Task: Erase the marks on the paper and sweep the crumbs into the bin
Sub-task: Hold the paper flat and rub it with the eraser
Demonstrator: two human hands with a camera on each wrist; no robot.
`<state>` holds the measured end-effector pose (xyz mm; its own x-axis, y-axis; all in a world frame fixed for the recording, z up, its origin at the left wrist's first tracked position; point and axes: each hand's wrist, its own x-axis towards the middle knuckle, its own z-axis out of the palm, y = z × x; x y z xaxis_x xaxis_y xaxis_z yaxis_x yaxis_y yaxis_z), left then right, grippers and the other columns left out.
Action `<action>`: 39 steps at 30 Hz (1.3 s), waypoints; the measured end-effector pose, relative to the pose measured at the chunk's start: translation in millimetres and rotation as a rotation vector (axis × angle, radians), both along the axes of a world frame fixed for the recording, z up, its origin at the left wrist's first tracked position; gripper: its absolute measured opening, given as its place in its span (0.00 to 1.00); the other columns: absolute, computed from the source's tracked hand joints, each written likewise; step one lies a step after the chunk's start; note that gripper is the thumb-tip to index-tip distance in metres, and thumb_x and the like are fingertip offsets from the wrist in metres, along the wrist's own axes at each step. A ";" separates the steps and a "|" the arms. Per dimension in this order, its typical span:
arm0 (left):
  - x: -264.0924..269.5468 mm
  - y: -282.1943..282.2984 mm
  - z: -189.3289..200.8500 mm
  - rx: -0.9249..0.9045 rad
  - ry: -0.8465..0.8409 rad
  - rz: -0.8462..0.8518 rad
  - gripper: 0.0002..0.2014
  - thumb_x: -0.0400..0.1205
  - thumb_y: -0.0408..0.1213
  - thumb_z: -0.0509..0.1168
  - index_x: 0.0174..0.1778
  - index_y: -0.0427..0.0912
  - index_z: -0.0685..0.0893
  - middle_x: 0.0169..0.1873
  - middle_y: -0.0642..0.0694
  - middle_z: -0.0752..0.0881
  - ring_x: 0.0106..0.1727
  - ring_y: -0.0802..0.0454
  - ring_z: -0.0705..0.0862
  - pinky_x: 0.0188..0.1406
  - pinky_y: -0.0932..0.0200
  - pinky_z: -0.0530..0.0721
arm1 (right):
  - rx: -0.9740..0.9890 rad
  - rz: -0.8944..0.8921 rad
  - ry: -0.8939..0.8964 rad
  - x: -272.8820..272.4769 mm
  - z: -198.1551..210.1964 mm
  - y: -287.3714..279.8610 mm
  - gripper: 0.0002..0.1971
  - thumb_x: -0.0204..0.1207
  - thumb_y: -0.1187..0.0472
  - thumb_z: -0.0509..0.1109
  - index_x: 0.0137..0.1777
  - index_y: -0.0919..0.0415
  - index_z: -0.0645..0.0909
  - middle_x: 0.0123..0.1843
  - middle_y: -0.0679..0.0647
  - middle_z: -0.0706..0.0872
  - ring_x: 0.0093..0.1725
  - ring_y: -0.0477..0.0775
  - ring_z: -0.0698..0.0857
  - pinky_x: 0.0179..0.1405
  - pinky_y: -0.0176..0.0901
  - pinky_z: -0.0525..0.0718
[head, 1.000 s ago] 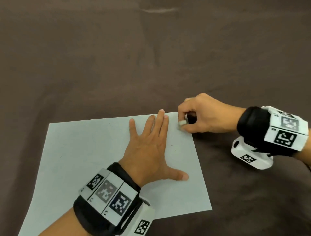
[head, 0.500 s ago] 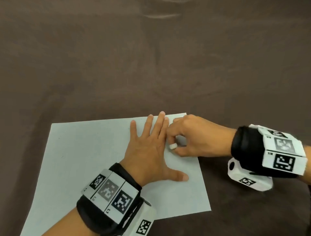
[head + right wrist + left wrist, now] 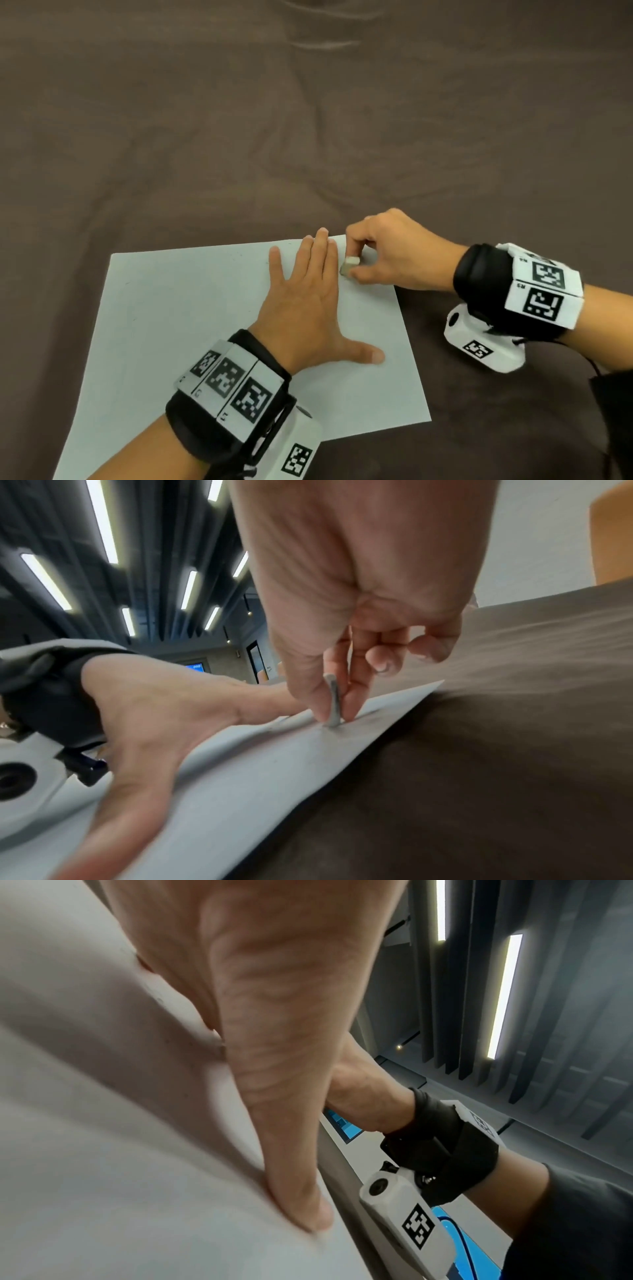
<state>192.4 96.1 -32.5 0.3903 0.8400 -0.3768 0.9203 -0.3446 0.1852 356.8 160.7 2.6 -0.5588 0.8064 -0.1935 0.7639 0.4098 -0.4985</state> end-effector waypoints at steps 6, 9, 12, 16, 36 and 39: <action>-39.4 -3.9 6.5 0.109 -0.107 0.081 0.46 0.75 0.73 0.58 0.84 0.54 0.51 0.84 0.48 0.46 0.84 0.46 0.46 0.83 0.41 0.52 | -0.037 -0.089 0.038 -1.1 -0.1 -6.9 0.06 0.69 0.60 0.77 0.35 0.57 0.83 0.28 0.41 0.80 0.30 0.34 0.78 0.28 0.25 0.72; -44.7 -2.3 5.5 0.103 -0.055 0.056 0.49 0.73 0.75 0.59 0.85 0.57 0.47 0.85 0.49 0.44 0.84 0.45 0.47 0.82 0.40 0.54 | 0.018 -0.159 0.052 -6.1 -2.4 1.1 0.05 0.69 0.62 0.75 0.35 0.59 0.83 0.28 0.42 0.80 0.28 0.36 0.78 0.26 0.27 0.70; -43.7 -1.8 6.0 0.116 -0.055 0.055 0.50 0.72 0.75 0.59 0.85 0.56 0.47 0.85 0.50 0.44 0.83 0.45 0.48 0.82 0.41 0.55 | 0.051 -0.134 0.037 -19.2 -8.9 -6.7 0.04 0.67 0.61 0.74 0.35 0.57 0.81 0.31 0.46 0.84 0.30 0.42 0.79 0.29 0.36 0.74; -46.7 -2.1 4.7 0.139 -0.048 0.054 0.52 0.71 0.77 0.57 0.85 0.54 0.46 0.84 0.52 0.44 0.83 0.46 0.49 0.81 0.44 0.57 | 0.025 -0.078 -0.004 -27.5 -8.3 -12.0 0.04 0.68 0.60 0.73 0.37 0.57 0.80 0.34 0.47 0.85 0.32 0.46 0.81 0.32 0.43 0.81; -51.4 -2.1 -0.2 0.143 -0.013 -0.008 0.59 0.64 0.83 0.54 0.85 0.51 0.43 0.85 0.50 0.43 0.83 0.43 0.51 0.79 0.42 0.58 | 0.018 -0.060 -0.072 -36.8 0.9 -31.7 0.05 0.67 0.60 0.73 0.37 0.61 0.80 0.34 0.51 0.85 0.35 0.53 0.81 0.38 0.48 0.81; -51.0 -2.0 -0.6 0.134 -0.002 -0.001 0.60 0.65 0.83 0.55 0.85 0.51 0.41 0.85 0.50 0.41 0.84 0.43 0.49 0.81 0.41 0.57 | 0.086 -0.183 -0.059 -20.3 4.3 -10.9 0.04 0.67 0.60 0.73 0.36 0.58 0.80 0.34 0.50 0.86 0.35 0.52 0.82 0.39 0.56 0.83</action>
<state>141.4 94.1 -33.1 0.3917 0.8824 -0.2608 0.9197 -0.3671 0.1393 336.6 149.8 6.9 -0.3907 0.9086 -0.1477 0.8567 0.3002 -0.4195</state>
